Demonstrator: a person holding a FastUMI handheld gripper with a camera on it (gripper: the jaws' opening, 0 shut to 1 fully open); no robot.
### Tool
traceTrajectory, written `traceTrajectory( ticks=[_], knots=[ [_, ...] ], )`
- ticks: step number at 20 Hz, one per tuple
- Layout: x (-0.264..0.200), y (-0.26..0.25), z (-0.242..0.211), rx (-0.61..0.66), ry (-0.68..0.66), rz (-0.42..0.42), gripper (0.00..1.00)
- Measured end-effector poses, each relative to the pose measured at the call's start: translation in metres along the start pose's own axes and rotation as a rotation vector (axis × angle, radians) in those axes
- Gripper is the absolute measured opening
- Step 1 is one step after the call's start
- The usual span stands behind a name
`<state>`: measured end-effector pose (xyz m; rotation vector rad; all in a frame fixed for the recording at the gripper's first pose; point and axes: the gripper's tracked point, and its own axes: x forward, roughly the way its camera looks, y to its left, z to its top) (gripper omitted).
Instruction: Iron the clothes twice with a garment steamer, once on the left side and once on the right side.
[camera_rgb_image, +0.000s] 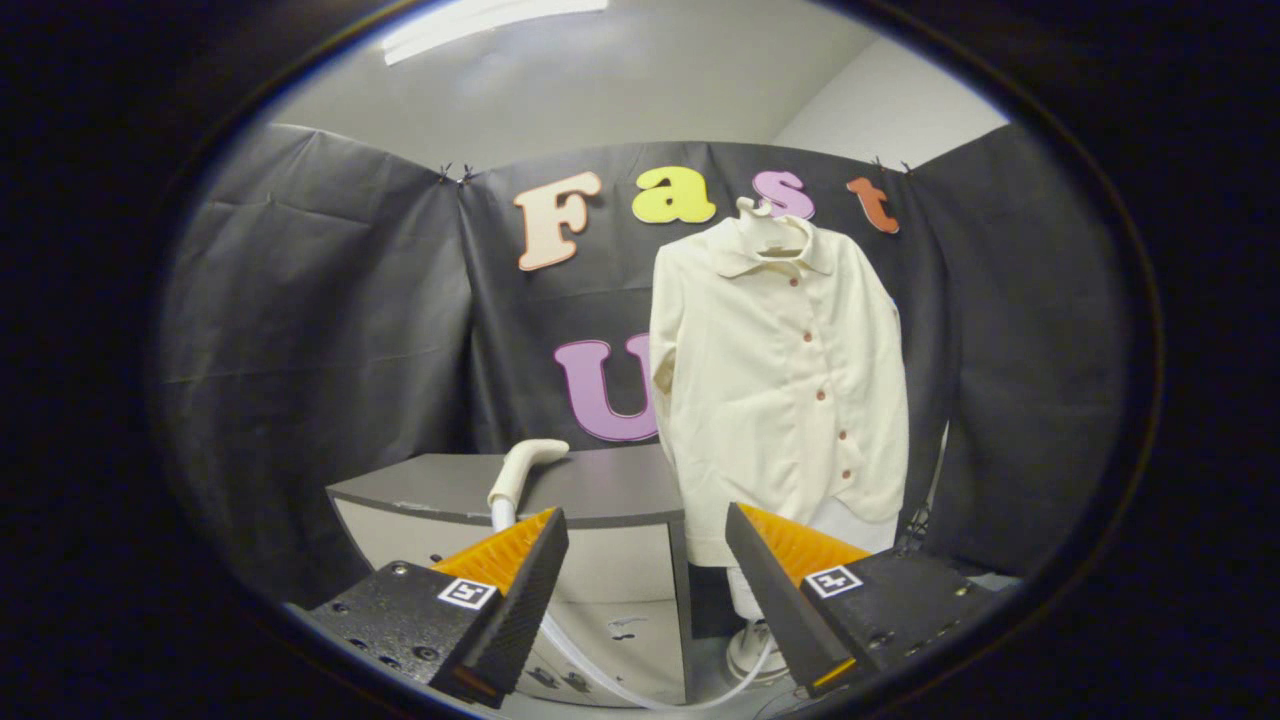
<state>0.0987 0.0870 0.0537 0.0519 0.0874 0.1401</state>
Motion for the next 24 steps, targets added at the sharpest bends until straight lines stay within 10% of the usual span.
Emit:
traceTrajectory(
  ticks=[14, 24],
  knots=[
    [0.155, 0.136, 0.001, 0.218, 0.336, 0.092, 0.98],
    [0.233, 0.171, -0.017, 0.114, 0.534, 0.103, 0.91]
  ],
)
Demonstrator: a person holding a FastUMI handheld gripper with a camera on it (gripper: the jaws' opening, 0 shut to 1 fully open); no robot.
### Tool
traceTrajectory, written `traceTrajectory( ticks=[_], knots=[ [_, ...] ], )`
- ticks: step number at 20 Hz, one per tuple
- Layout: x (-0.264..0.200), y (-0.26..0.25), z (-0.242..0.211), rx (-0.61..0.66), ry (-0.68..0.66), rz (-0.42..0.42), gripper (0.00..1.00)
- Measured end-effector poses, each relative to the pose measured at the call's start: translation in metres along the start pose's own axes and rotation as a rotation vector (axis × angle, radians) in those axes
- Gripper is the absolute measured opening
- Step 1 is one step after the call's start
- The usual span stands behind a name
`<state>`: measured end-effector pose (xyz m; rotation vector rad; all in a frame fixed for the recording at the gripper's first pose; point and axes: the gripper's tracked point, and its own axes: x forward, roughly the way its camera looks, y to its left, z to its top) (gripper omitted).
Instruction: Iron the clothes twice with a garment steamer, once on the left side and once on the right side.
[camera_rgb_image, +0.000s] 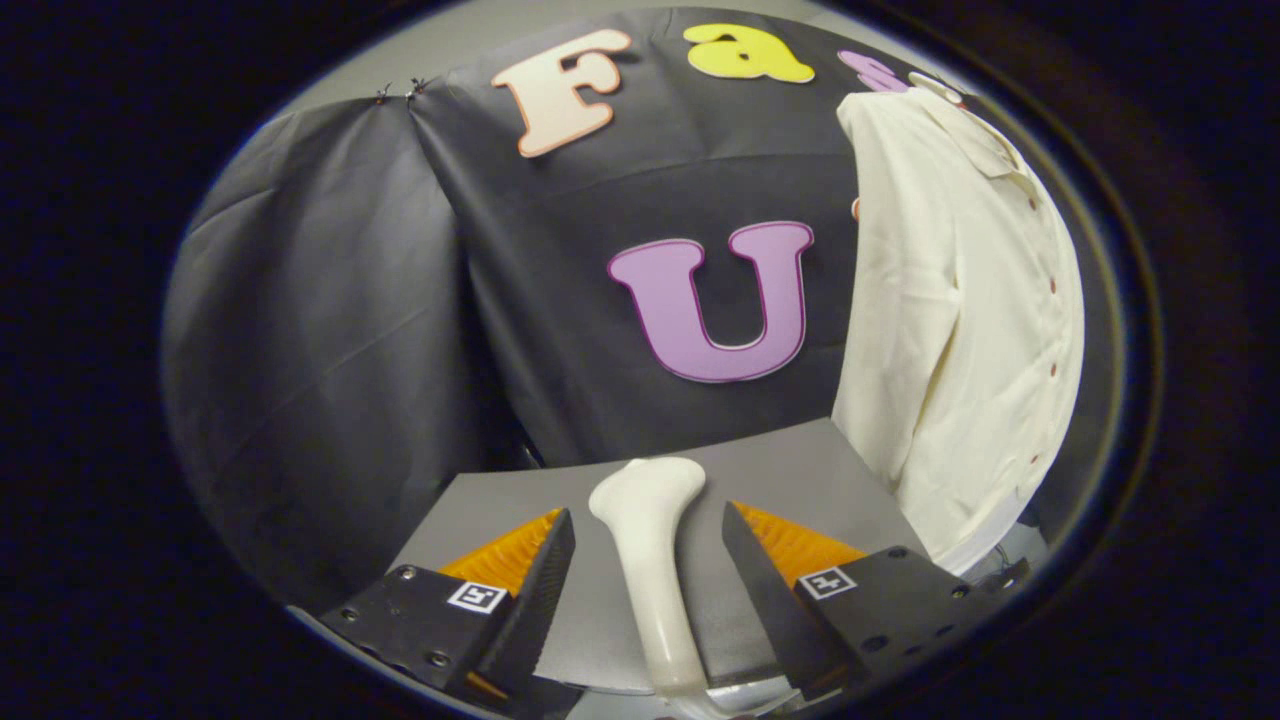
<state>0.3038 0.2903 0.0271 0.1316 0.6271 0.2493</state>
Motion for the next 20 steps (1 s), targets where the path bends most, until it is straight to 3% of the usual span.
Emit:
traceTrajectory(
  ticks=[4, 8, 10, 15, 20],
  knots=[
    [0.023, 0.008, -0.052, -0.119, 0.289, 0.006, 0.87],
    [0.028, 0.018, -0.058, -0.251, 0.323, -0.086, 0.50],
    [0.025, 0.017, -0.061, -0.235, 0.317, -0.091, 0.45],
    [0.033, 0.015, -0.060, -0.224, 0.287, -0.084, 0.49],
    [0.036, 0.009, -0.056, -0.205, 0.228, -0.140, 0.44]
  ],
)
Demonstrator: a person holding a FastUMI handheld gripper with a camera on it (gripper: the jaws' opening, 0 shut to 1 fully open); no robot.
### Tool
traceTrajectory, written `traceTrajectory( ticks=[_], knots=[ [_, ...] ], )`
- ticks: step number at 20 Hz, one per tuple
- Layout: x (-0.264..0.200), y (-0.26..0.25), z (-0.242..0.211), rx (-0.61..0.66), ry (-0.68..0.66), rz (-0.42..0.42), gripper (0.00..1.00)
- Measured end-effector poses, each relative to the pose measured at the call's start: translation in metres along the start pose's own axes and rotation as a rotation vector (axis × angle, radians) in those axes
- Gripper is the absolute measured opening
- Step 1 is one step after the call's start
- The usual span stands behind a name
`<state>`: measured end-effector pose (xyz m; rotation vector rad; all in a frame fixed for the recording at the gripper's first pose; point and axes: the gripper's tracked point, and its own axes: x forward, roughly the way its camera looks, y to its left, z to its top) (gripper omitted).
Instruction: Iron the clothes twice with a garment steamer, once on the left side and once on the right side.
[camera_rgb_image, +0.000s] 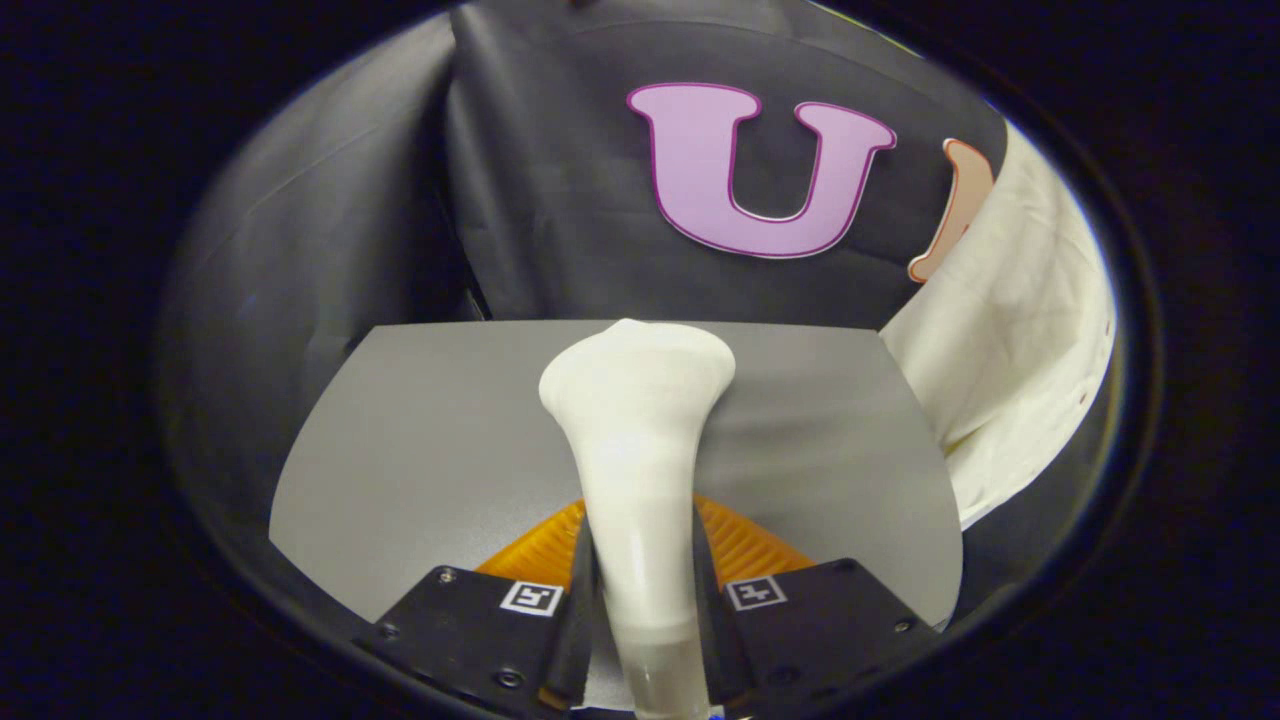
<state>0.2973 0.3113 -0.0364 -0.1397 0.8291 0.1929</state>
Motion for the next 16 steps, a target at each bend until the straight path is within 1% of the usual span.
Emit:
traceTrajectory(
  ticks=[1, 2, 4, 5, 7, 9, 10, 11, 13, 15, 16],
  knots=[
    [-0.004, -0.009, 0.001, -0.021, -0.020, -0.031, 0.41],
    [-0.009, -0.008, 0.009, -0.018, -0.076, -0.016, 0.40],
    [-0.021, -0.001, 0.019, 0.034, -0.181, 0.051, 0.40],
    [-0.028, -0.004, 0.025, 0.048, -0.215, 0.065, 0.40],
    [-0.044, -0.010, 0.032, 0.116, -0.265, 0.085, 0.39],
    [-0.061, -0.018, 0.036, 0.167, -0.306, 0.125, 0.39],
    [-0.074, -0.019, 0.044, 0.155, -0.367, 0.157, 0.39],
    [-0.073, -0.021, 0.044, 0.135, -0.376, 0.167, 0.38],
    [-0.088, -0.025, 0.051, 0.103, -0.448, 0.150, 0.38],
    [-0.102, -0.024, 0.053, 0.106, -0.467, 0.148, 0.38],
    [-0.105, -0.026, 0.049, 0.112, -0.441, 0.156, 0.38]
  ],
)
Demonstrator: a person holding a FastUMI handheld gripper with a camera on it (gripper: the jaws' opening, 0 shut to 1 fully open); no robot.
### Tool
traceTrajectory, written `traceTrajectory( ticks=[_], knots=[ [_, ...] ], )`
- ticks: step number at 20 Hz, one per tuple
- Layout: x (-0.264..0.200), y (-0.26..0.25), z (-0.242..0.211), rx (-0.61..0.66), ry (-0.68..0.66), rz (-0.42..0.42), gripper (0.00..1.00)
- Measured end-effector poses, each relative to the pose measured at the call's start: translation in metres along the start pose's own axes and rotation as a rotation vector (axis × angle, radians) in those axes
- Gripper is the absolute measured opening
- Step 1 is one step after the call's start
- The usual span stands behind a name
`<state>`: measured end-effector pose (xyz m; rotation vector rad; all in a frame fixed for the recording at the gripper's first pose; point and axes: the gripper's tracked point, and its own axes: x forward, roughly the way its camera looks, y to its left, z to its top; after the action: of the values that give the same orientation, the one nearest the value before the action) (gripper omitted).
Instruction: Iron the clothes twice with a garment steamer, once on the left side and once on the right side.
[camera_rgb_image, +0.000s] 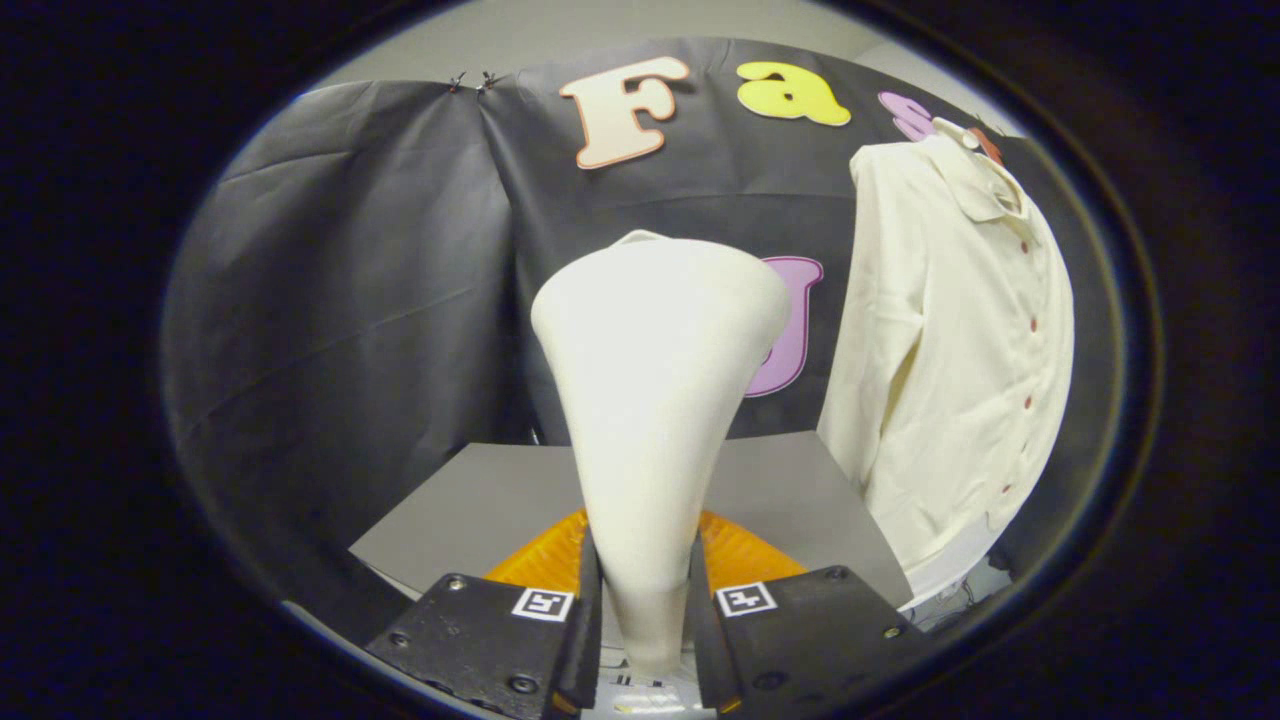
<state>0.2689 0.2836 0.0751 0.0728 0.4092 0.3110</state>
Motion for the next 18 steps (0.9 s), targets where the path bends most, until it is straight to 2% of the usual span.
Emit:
traceTrajectory(
  ticks=[2, 6, 10, 14, 18],
  knots=[
    [-0.018, -0.006, 0.005, 0.027, -0.018, 0.002, 0.38],
    [-0.066, -0.022, 0.048, 0.074, -0.176, 0.007, 0.38],
    [-0.104, -0.073, 0.080, 0.112, -0.249, -0.097, 0.37],
    [-0.131, -0.129, 0.097, 0.122, -0.266, -0.185, 0.37],
    [-0.138, -0.170, 0.118, 0.153, -0.296, -0.229, 0.37]
  ],
)
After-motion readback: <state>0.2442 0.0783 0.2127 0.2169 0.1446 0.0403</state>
